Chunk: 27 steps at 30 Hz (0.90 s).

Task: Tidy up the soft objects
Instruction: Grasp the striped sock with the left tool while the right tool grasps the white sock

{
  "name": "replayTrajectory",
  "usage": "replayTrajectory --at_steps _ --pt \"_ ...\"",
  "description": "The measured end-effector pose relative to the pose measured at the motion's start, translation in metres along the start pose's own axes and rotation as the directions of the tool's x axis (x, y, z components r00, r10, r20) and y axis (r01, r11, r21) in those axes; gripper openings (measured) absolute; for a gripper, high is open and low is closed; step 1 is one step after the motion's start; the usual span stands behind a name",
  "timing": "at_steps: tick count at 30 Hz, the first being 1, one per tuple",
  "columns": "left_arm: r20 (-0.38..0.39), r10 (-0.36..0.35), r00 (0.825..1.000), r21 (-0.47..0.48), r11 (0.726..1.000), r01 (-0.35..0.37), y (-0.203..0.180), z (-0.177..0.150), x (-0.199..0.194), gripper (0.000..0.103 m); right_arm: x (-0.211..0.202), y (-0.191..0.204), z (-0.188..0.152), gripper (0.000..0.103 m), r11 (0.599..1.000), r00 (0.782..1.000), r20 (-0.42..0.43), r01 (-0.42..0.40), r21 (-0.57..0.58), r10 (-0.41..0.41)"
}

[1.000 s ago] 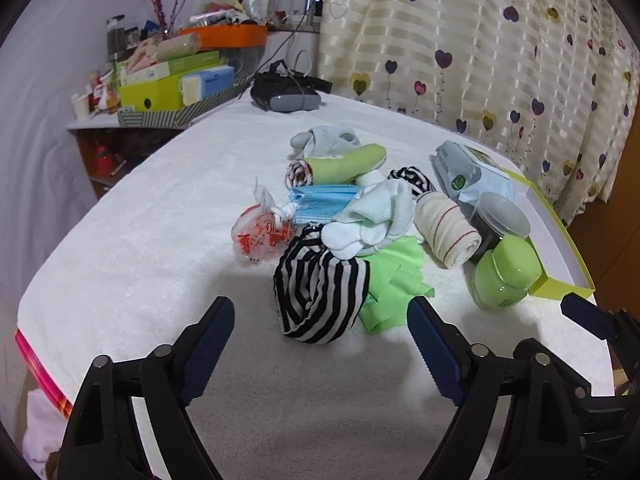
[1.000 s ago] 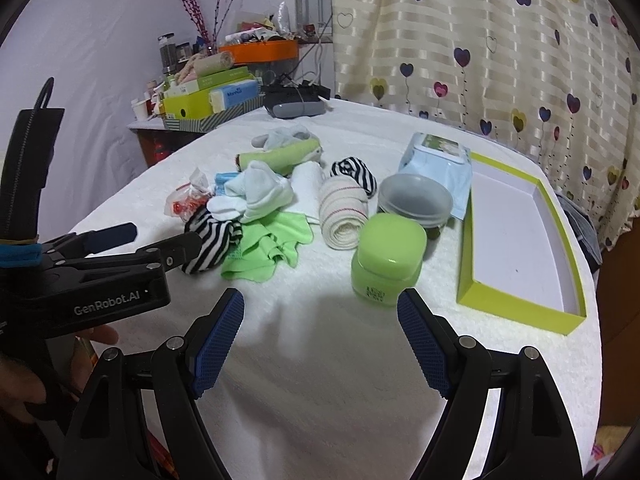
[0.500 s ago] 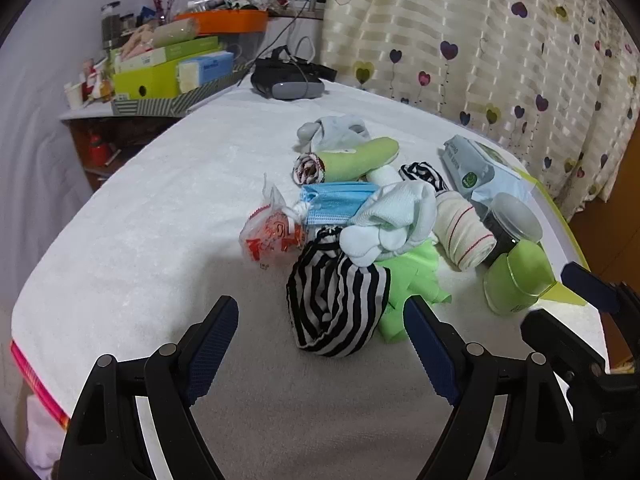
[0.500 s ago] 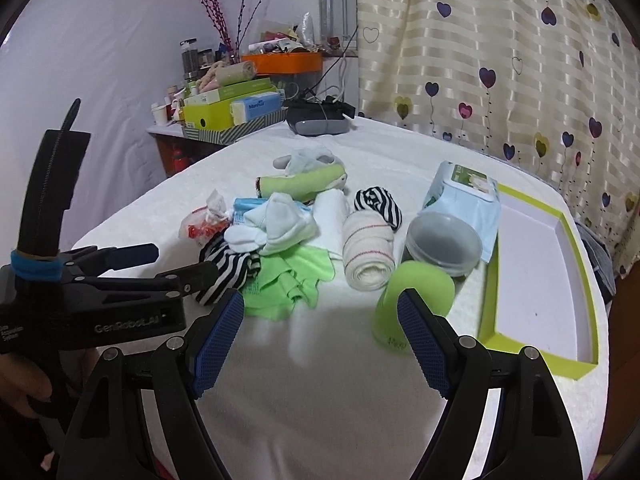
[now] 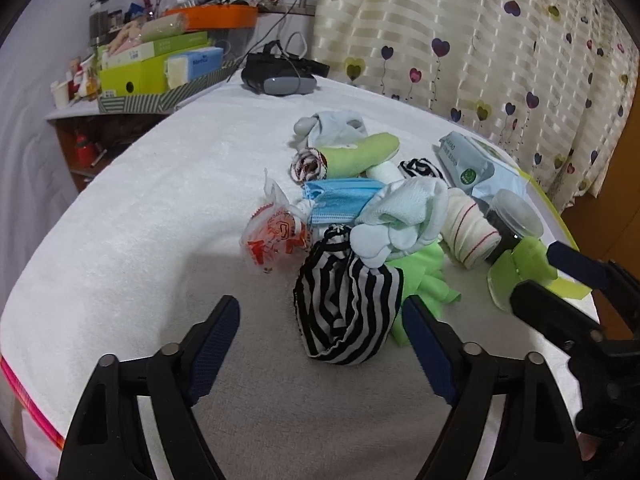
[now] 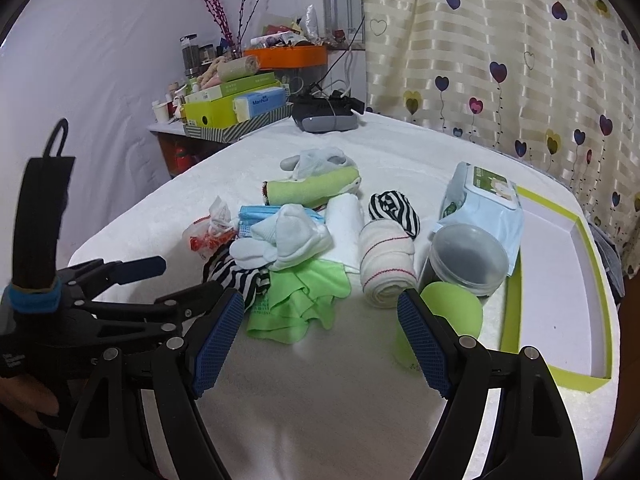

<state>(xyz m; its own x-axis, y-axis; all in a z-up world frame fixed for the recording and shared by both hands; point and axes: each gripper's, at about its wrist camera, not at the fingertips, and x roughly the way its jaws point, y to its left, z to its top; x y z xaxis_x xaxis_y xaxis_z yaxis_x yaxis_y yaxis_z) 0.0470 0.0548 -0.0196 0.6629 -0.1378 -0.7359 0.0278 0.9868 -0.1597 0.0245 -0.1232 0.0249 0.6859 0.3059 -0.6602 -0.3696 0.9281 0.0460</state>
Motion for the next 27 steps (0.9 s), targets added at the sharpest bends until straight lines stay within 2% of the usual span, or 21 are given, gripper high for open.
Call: replayTrajectory --at_steps 3,10,12,14,15,17,20,27 --pt "-0.027 0.003 1.000 0.003 1.000 -0.003 -0.001 -0.001 0.010 0.063 0.000 -0.002 0.001 0.079 1.000 1.000 -0.003 0.004 0.006 -0.004" --pt "-0.049 0.004 0.999 -0.004 1.000 -0.004 -0.002 -0.004 0.023 0.059 0.005 -0.003 0.002 0.079 1.000 1.000 -0.022 0.000 0.009 0.000" --pt "-0.053 0.001 0.999 -0.003 1.000 -0.001 -0.002 -0.004 0.025 0.049 0.006 -0.003 0.002 0.079 1.000 1.000 -0.027 -0.005 0.010 0.006" --pt "-0.054 0.003 0.999 -0.006 1.000 -0.003 -0.001 -0.003 0.027 0.045 0.008 -0.002 0.002 0.079 1.000 0.999 -0.031 -0.013 0.013 0.014" --pt "-0.052 0.001 0.999 -0.011 1.000 -0.001 0.000 -0.003 0.027 0.036 0.009 -0.002 0.002 0.079 1.000 0.999 -0.033 -0.016 0.014 0.017" --pt "-0.051 -0.006 0.999 -0.018 1.000 0.006 0.002 -0.002 0.026 0.026 0.011 -0.001 0.003 0.079 1.000 0.999 -0.038 -0.022 0.013 0.022" --pt "-0.044 -0.014 0.999 -0.023 1.000 0.013 0.006 -0.002 0.024 0.017 0.014 0.002 0.006 0.079 1.000 0.999 -0.038 -0.028 0.006 0.028" --pt "-0.024 -0.006 1.000 -0.035 0.999 0.006 0.016 -0.003 0.013 0.013 0.030 0.013 0.016 0.079 0.998 0.997 -0.048 -0.053 -0.017 0.052"
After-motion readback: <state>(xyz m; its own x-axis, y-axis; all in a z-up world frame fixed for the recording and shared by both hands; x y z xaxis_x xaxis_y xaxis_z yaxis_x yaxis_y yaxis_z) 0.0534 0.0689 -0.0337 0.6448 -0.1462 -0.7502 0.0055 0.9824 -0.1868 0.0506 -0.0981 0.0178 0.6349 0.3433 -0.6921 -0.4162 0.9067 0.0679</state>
